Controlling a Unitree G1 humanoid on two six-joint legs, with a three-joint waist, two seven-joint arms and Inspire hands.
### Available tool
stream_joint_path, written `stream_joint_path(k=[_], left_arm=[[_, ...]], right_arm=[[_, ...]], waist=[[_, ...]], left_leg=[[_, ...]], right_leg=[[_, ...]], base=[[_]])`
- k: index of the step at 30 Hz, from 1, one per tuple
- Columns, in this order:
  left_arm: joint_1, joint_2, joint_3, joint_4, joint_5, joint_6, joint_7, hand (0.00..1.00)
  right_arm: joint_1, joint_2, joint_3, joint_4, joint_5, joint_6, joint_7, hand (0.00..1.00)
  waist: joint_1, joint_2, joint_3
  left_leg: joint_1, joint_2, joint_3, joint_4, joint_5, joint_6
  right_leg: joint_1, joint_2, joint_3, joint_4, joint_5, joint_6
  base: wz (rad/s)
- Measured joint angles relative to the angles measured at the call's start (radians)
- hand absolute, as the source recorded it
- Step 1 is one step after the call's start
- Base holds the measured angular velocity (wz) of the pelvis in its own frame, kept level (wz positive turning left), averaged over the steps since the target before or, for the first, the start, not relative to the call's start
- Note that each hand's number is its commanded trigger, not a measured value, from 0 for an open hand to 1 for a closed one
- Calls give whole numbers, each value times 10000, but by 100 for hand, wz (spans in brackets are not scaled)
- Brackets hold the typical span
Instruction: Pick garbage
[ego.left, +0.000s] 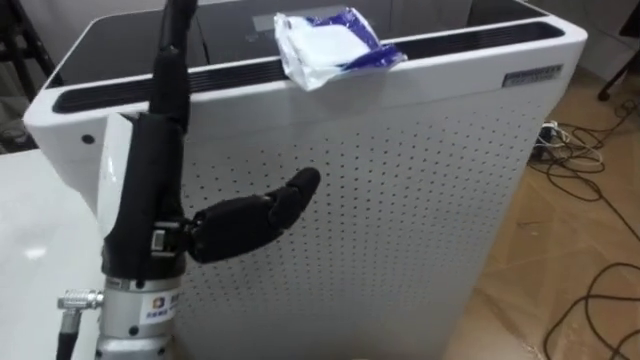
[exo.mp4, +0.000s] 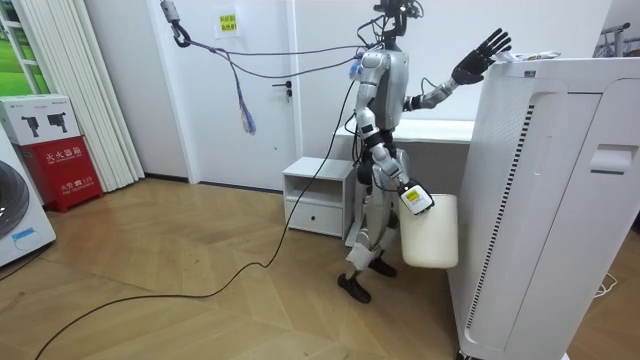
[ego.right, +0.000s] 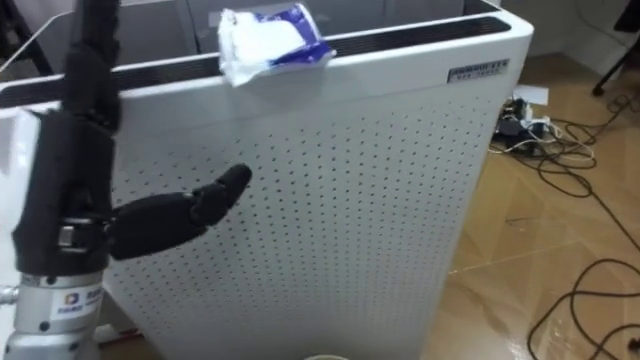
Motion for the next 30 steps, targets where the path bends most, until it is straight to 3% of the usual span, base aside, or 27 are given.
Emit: stream_joint_path(k=[4,8,14,18,23,27,30], left_arm=[[-17,17,15,-861,797,-5,292,0],[-34,81,15,-903,1155,5,366,0],[-32,337,21,-904,1170,13,467,0],[-37,396,-41,-904,1805,109,466,0],[-26,776,-93,-899,1842,243,395,0],[24,1192,-96,-900,1948,521,50,0],[92,1407,-113,-901,2122,711,-251,0]], right_arm=[[-4,-119,-78,-493,-91,6,282,100],[-4,-163,-104,-673,-85,6,534,100],[1,-166,-105,-934,-109,4,580,100],[64,-168,-84,-965,-103,4,721,100],[108,-224,-81,-973,-104,4,825,100],[251,-349,-88,-973,-104,21,1079,100],[251,-375,-87,-974,-104,57,1223,100]], waist=[[-160,-33,-13],[-168,-126,-37],[-143,-113,-45],[-181,-51,-48],[-225,130,-30],[-229,263,-105],[-354,280,-115]], left_leg=[[431,61,-103,-511,47,-63],[781,43,-128,-753,62,-72],[1072,50,-189,-1053,103,-140],[1136,56,-247,-1062,110,-152],[1265,84,-209,-1244,142,-198],[1276,85,-171,-1349,175,-210],[1309,87,-166,-1364,187,-223]], right_leg=[[715,179,-127,-1105,338,-2],[1121,202,-155,-1474,374,0],[1454,253,-240,-1828,453,-16],[1631,299,-255,-2093,521,-56],[1606,333,-220,-2134,571,-76],[1594,334,-135,-2128,581,-76],[1598,335,-104,-2137,580,-76]], base=[[2],[0],[2],[0],[-3],[-3],[-1]])
